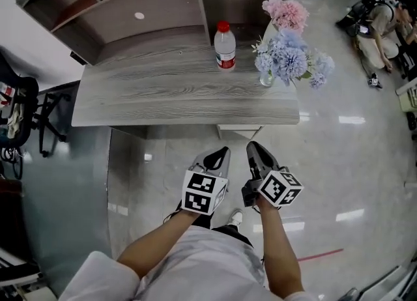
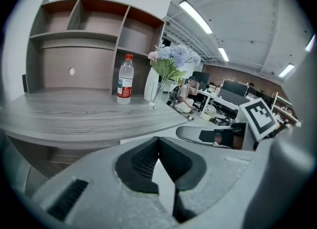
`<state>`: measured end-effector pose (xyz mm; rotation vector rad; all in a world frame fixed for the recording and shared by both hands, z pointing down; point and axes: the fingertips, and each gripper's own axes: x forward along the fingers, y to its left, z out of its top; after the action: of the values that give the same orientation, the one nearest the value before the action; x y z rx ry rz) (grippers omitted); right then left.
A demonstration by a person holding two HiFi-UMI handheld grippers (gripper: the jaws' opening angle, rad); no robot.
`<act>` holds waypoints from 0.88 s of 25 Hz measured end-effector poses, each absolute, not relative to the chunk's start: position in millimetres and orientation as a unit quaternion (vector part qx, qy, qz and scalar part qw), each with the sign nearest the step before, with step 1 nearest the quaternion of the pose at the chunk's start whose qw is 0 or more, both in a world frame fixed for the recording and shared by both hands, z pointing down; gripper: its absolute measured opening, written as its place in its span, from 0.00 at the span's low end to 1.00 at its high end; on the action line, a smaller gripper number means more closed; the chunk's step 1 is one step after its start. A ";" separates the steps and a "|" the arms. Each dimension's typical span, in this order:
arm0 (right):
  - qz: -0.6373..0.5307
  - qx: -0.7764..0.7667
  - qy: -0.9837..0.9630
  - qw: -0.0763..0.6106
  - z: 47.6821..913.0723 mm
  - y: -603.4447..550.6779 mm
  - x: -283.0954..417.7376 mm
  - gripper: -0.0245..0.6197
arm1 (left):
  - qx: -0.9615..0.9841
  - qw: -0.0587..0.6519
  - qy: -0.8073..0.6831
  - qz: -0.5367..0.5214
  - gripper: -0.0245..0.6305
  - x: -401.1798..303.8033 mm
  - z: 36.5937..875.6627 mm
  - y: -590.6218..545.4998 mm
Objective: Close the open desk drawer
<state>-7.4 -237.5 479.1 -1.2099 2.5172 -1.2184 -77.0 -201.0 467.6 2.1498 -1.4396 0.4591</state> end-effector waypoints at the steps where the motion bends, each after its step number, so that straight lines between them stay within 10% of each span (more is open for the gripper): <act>1: -0.385 -0.396 0.833 0.036 472.3 -232.8 -6.6 0.07 | 0.791 0.252 -0.532 0.167 0.04 -74.3 464.6 -196.9; 22: -0.226 -0.371 0.898 -0.074 404.4 -152.2 -0.4 0.04 | 0.797 0.213 -0.551 0.125 0.04 -32.1 410.3 -139.3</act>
<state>-0.4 -152.2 404.4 -1.2236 2.9605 -0.7455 -32.1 -139.3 410.3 2.2135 -1.5298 0.3464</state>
